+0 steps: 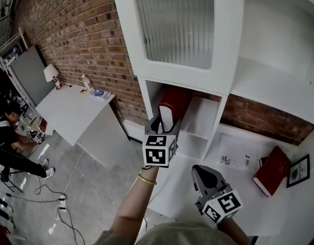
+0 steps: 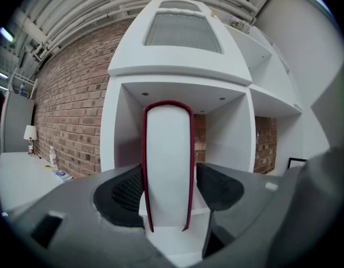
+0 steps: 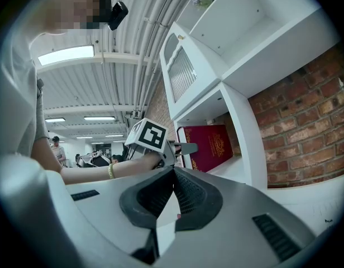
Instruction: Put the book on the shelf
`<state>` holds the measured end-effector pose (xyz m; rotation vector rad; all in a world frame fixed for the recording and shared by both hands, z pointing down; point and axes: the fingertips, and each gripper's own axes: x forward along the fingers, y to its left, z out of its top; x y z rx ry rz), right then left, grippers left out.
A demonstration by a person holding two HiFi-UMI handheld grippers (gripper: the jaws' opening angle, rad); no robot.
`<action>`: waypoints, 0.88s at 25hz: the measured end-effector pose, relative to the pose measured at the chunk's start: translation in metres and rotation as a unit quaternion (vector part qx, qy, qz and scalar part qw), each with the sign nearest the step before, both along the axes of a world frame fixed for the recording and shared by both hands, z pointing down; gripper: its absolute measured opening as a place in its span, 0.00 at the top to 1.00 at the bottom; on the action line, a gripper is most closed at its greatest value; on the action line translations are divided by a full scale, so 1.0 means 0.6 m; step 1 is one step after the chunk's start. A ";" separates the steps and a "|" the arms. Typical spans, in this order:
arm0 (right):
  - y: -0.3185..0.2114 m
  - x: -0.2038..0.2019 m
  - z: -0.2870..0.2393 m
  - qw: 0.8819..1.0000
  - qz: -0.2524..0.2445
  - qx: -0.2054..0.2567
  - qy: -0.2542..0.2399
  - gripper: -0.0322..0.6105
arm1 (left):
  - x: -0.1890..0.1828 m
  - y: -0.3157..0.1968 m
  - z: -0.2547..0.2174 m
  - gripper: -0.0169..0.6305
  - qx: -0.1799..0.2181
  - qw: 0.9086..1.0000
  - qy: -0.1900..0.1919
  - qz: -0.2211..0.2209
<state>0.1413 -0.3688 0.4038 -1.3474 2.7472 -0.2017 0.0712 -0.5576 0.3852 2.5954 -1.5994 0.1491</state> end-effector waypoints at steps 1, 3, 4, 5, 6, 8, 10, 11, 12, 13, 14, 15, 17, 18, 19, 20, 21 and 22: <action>0.003 -0.003 0.001 1.000 -0.001 0.000 0.001 0.94 | -0.002 0.009 -0.001 0.54 0.001 1.000 0.004 -0.001; 0.009 -0.008 0.002 1.000 -0.002 0.000 0.002 0.94 | -0.006 0.027 -0.004 0.54 0.005 1.000 0.014 -0.002; 0.011 -0.010 0.002 1.000 -0.002 0.001 0.002 0.94 | -0.007 0.035 -0.006 0.54 0.007 1.000 0.017 -0.003; 0.014 -0.011 0.001 1.000 -0.002 0.002 0.003 0.94 | -0.009 0.043 -0.007 0.54 0.008 1.000 0.018 -0.003; 0.016 -0.013 0.000 1.000 -0.002 0.004 0.003 0.94 | -0.011 0.050 -0.008 0.54 0.009 1.000 0.019 -0.003; 0.021 -0.015 -0.002 1.000 -0.002 0.007 0.004 0.94 | -0.014 0.064 -0.012 0.54 0.007 1.000 0.022 -0.002; 0.026 -0.017 -0.003 1.000 -0.001 0.008 0.003 0.94 | -0.018 0.078 -0.014 0.54 0.008 1.000 0.027 0.000; 0.029 -0.018 -0.002 1.000 0.001 0.008 0.001 0.94 | -0.019 0.086 -0.015 0.54 0.009 0.999 0.031 0.000; 0.032 -0.018 -0.002 1.000 0.001 0.008 0.000 0.94 | -0.021 0.094 -0.015 0.54 0.009 0.999 0.034 0.000; 0.035 -0.019 -0.003 1.000 0.001 0.009 0.001 0.94 | -0.022 0.101 -0.015 0.54 0.009 0.999 0.037 -0.001; 0.038 -0.020 -0.005 1.000 0.001 0.010 0.002 0.94 | -0.023 0.109 -0.015 0.54 0.009 0.999 0.039 -0.001; 0.041 -0.021 -0.006 1.000 0.002 0.011 0.003 0.94 | -0.025 0.117 -0.015 0.54 0.008 0.999 0.041 0.000; 0.048 -0.023 -0.008 1.000 0.003 0.012 0.003 0.94 | -0.028 0.134 -0.014 0.54 0.007 0.999 0.044 0.002; 0.052 -0.023 -0.009 1.000 0.005 0.013 0.003 0.94 | -0.029 0.143 -0.014 0.54 0.007 0.999 0.046 0.004; 0.055 -0.023 -0.009 1.000 0.006 0.013 0.002 0.94 | -0.030 0.152 -0.014 0.54 0.007 0.999 0.048 0.006; 0.058 -0.023 -0.008 1.000 0.007 0.013 0.002 0.94 | -0.031 0.162 -0.014 0.54 0.007 0.999 0.049 0.008; 0.062 -0.024 -0.008 1.000 0.008 0.013 0.001 0.94 | -0.031 0.172 -0.014 0.54 0.007 0.999 0.049 0.010; 0.065 -0.024 -0.007 1.000 0.009 0.014 0.002 0.94 | -0.031 0.182 -0.014 0.54 0.008 0.999 0.049 0.013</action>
